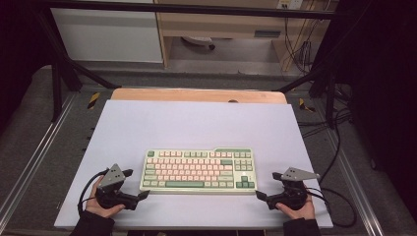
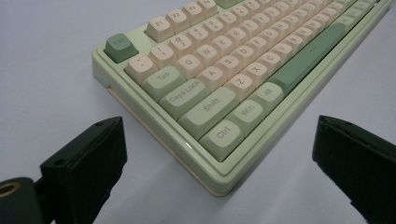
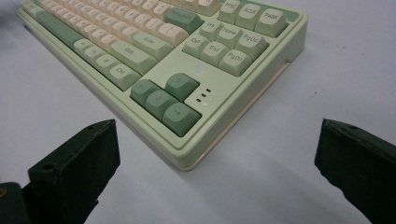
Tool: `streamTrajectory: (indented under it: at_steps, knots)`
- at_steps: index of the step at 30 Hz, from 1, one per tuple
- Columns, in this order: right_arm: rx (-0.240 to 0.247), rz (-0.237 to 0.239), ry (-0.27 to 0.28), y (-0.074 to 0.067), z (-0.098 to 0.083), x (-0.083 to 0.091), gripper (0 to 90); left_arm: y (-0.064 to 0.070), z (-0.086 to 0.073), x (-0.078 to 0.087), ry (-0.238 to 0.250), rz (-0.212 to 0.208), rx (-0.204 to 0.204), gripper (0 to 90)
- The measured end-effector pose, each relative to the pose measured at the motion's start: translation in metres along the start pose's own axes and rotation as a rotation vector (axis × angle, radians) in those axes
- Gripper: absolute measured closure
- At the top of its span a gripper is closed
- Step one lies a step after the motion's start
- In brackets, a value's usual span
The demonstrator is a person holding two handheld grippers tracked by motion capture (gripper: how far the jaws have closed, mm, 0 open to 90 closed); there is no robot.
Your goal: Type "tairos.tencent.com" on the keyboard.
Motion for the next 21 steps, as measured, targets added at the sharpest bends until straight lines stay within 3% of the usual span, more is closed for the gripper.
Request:
streamTrajectory:
  at_steps: [7, 13, 21]
  knots:
    - [0.003, 0.003, 0.001, 0.0, 0.0, 0.0, 0.6, 0.0, 0.002, 0.001, 0.002, 0.002, 0.003, 4.0]
    - [-0.001, 0.002, -0.009, 0.0, 0.0, -0.001, 0.7, -0.001, 0.007, 0.005, 0.033, 0.018, 0.016, 7.5]
    - [0.005, 0.0, -0.006, 0.0, 0.0, 0.0, 0.6, 0.001, 0.012, 0.008, 0.07, 0.033, 0.026, 22.3]
Point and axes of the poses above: each handheld gripper's, and its own axes: x roughly backward along the jaws, z roughly out of its top, y roughly to its right, the point moved 1 cm from there along -x, roughly forward along the jaws, and after that the axes turned 13 degrees about y, right-handed, at the moved point
